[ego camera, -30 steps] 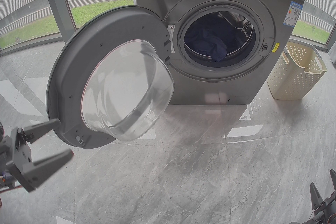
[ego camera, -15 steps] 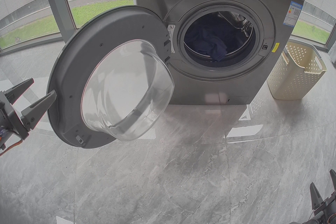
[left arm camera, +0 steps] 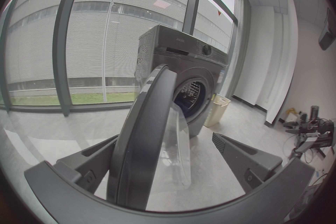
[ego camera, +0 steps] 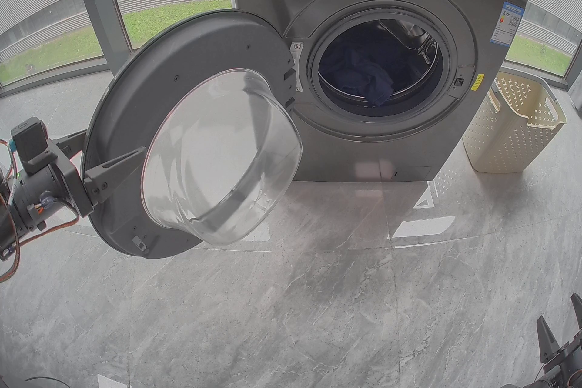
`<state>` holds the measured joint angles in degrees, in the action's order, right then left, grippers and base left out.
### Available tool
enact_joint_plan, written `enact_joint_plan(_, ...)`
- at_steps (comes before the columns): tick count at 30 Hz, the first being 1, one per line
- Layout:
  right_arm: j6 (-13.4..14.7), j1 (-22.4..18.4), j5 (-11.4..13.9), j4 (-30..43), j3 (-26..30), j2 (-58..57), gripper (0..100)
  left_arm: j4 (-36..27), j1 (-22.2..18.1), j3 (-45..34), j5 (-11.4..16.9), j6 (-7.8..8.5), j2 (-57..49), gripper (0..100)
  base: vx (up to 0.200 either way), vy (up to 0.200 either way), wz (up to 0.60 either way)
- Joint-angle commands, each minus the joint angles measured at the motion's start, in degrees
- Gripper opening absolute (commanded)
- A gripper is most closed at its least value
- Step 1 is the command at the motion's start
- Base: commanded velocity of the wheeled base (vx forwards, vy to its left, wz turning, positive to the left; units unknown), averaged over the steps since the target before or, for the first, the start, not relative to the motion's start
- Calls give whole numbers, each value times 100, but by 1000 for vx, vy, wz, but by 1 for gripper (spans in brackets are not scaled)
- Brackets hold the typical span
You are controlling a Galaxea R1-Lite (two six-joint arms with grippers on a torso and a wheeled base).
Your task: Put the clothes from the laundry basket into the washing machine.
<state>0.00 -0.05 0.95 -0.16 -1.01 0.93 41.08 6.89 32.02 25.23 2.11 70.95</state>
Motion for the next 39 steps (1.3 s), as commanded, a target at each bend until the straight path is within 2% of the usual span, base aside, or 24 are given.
enact_joint_plan(1,9,-4,2,-2,101,-75,100,-21,647,-249,140,-70,-204,100,0,0,0)
enact_joint_plan(6,9,-4,2,-2,101,-75,100,-136,1377,-346,78,-141,-705,100,0,0,0)
enact_joint_plan(10,9,5,2,-2,101,-75,100,-443,1614,-346,43,-202,-969,100,0,0,0)
enact_joint_plan(16,9,-4,2,-2,101,-75,100,-575,1421,-320,-10,-237,-969,100,0,0,0)
enact_joint_plan(18,9,-4,2,-2,101,-75,100,-496,955,-302,-150,-290,-907,100,0,0,0)
enact_joint_plan(20,9,-4,2,-2,101,-75,100,-496,586,-258,-133,-308,-872,100,0,0,0)
enact_joint_plan(24,0,5,2,-2,101,-75,100,-478,208,-284,-124,-281,-749,100,0,0,0)
enact_joint_plan(32,0,-4,2,-2,101,-75,100,-443,208,-346,-150,-185,-204,100,0,0,0)
enact_joint_plan(36,0,-4,2,-2,101,-75,100,-188,296,-381,-177,9,297,100,0,0,0)
enact_joint_plan(38,0,5,2,-2,101,-75,100,-83,322,-381,-186,9,429,100,0,0,0)
enact_joint_plan(39,0,-4,2,-2,101,-75,100,128,498,-372,-194,-26,639,100,0,0,0)
